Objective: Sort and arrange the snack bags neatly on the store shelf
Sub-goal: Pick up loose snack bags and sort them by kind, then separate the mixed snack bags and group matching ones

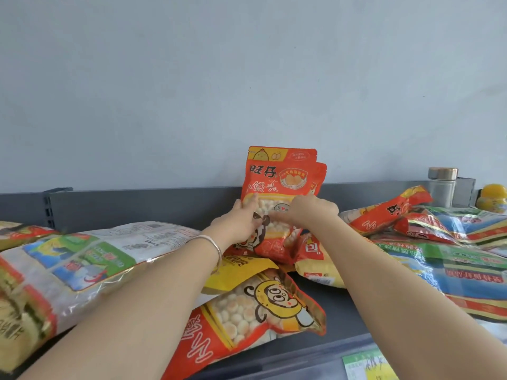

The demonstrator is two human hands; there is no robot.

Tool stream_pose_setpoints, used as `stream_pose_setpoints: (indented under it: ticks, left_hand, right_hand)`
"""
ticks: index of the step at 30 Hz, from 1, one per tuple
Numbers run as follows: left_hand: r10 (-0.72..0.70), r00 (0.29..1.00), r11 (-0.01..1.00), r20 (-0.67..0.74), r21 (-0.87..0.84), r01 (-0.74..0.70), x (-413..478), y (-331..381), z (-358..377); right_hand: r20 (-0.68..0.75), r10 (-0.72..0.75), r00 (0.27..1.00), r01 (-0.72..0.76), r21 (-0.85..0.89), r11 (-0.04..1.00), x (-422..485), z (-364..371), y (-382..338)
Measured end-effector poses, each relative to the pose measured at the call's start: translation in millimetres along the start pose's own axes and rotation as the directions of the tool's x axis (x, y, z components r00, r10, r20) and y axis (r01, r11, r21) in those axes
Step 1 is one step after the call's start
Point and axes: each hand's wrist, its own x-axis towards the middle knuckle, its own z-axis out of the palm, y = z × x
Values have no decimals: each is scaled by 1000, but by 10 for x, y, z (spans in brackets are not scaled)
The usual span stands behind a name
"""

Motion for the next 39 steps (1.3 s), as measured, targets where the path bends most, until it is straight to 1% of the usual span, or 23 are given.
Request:
stream_pose_setpoints:
  ticks: [1, 3, 5, 7, 8, 10, 12, 15, 17, 19, 21, 23, 25, 27, 28, 30, 33, 36, 39]
  left_hand:
    - [14, 1000, 999, -8, 30, -14, -31, -23, -28]
    - [13, 999, 998, -43, 67, -10, -96, -78, -111]
    - [-18, 998, 996, -65, 83, 24, -162, -121, -201]
    - [-40, 998, 994, -46, 101, 45, -231, -171, -287]
    - [-55, 998, 992, -35, 114, 59, -271, -213, -327]
    - [-81, 997, 986, -17, 147, 82, -365, -326, -400]
    - [-88, 996, 978, 10, 190, 85, -474, -434, -468]
    - [-98, 993, 976, 62, 202, 84, -654, -504, -553]
    - [-102, 984, 976, 143, 207, 71, -762, -482, -592]
    - [-132, 961, 959, 244, 278, 61, -841, -438, -617]
    - [-191, 941, 933, 279, 348, 86, -894, -419, -651]
    - [-221, 941, 912, 256, 396, 107, -957, -410, -690]
    - [-217, 950, 896, 223, 431, 104, -1031, -425, -723]
    - [-200, 958, 912, 208, 396, 105, -1116, -462, -770]
    - [-199, 958, 919, 206, 379, 109, -1158, -496, -794]
    - [-195, 959, 914, 206, 394, 101, -1243, -582, -851]
    - [-161, 966, 928, 200, 364, 80, -1400, -732, -961]
    - [-136, 974, 967, 182, 239, 91, -1605, -905, -1102]
    - [-137, 988, 969, 78, 219, 117, -1828, -1157, -1244]
  right_hand:
    - [-43, -28, 999, 26, -57, 998, -38, -34, -20]
    - [-102, -119, 988, 110, -90, 990, -105, -50, -107]
    - [-105, -260, 960, 256, -50, 965, -184, -33, -252]
    - [-82, -406, 910, 408, 6, 913, -267, -2, -427]
    - [-76, -460, 884, 463, 26, 886, -303, 12, -509]
    - [-73, -522, 850, 526, 38, 850, -353, 32, -633]
    - [-59, -543, 838, 545, 43, 837, -376, 49, -696]
    - [-19, -553, 833, 550, 133, 824, -393, 87, -730]
    - [7, -566, 824, 556, 180, 811, -406, 128, -761]
    - [20, -578, 816, 562, 206, 801, -411, 169, -805]
    - [29, -575, 818, 556, 220, 802, -430, 194, -844]
    - [40, -566, 823, 546, 220, 809, -447, 214, -869]
    - [94, -558, 825, 528, 226, 819, -481, 239, -897]
    - [169, -558, 813, 516, 235, 823, -538, 247, -962]
    - [179, -565, 805, 518, 252, 818, -583, 234, -1017]
    - [145, -604, 784, 549, 292, 783, -699, 185, -1163]
    - [87, -662, 745, 623, 264, 736, -887, 80, -1436]
    - [26, -645, 764, 608, 306, 732, -1033, -28, -1706]
    - [-21, -618, 786, 579, 377, 723, -1190, -100, -1983]
